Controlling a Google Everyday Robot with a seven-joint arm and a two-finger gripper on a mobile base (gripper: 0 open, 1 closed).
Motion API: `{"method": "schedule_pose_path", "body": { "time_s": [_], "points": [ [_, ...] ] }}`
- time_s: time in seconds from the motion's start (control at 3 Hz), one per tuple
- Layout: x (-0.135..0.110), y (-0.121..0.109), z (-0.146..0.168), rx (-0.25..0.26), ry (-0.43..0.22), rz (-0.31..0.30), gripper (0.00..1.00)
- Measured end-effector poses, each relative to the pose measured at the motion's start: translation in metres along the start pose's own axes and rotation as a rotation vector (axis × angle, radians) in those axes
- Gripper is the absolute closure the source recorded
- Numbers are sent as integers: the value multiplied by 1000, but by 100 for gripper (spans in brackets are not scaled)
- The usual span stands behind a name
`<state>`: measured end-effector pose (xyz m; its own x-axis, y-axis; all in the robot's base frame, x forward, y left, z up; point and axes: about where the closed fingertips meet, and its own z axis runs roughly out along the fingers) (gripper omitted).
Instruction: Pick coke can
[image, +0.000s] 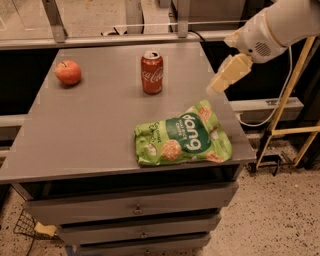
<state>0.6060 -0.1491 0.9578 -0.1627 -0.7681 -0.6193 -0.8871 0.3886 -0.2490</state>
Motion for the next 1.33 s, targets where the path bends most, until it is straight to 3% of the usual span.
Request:
{"method": "schedule_pose_path", "body": {
  "time_s": [0.33,0.67,1.0,1.33],
  "points": [
    [-26,-13,37,-27,-6,-34,0],
    [-55,-18,96,-67,-5,-38,0],
    [-63,-21,129,-84,-17,-4,0],
    [-78,-21,145,-98,-92,28,0]
  ]
}}
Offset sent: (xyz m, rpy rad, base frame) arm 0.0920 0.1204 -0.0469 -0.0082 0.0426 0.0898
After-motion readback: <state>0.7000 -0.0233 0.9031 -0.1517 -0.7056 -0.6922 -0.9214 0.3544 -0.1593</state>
